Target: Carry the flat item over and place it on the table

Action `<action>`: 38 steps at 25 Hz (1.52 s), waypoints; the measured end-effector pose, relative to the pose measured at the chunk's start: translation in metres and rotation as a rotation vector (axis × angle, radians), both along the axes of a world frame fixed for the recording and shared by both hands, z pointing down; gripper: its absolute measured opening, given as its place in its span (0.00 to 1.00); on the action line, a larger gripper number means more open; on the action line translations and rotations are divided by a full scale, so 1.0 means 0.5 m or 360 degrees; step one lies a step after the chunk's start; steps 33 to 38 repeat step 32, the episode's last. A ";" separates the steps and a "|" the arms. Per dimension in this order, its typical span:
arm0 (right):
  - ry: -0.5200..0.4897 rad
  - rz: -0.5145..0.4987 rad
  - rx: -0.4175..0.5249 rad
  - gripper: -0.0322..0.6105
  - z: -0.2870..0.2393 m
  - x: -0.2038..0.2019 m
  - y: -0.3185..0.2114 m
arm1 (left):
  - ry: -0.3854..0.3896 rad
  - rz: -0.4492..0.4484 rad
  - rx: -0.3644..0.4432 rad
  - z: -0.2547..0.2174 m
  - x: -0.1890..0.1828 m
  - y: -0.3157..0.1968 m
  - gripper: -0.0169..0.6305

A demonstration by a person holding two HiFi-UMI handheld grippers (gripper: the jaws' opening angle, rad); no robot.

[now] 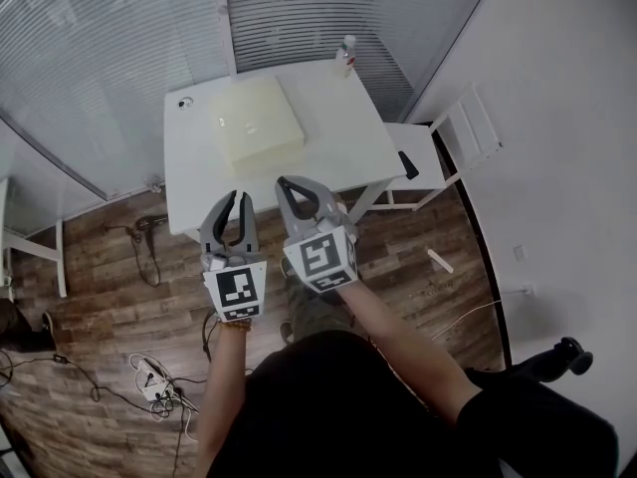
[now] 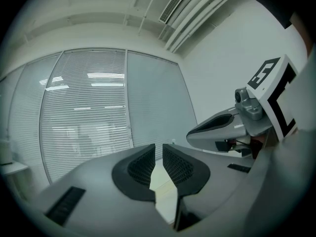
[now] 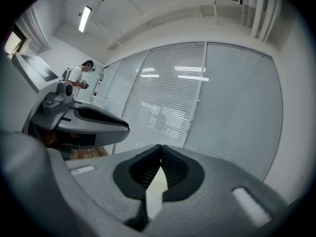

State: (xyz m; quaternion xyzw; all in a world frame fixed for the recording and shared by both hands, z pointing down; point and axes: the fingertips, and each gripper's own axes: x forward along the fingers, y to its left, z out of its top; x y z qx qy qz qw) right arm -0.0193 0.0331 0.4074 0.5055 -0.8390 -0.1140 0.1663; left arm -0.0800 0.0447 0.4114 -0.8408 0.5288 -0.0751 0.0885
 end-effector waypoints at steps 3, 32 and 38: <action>0.0002 -0.0010 -0.0002 0.05 0.003 -0.006 -0.014 | -0.0007 -0.0006 0.0003 0.000 -0.005 -0.011 0.11; 0.0058 -0.0244 -0.0135 0.05 0.047 -0.090 -0.303 | -0.0066 -0.0270 -0.0147 0.046 -0.122 -0.224 0.11; 0.0058 -0.0244 -0.0135 0.05 0.047 -0.090 -0.303 | -0.0066 -0.0270 -0.0147 0.046 -0.122 -0.224 0.11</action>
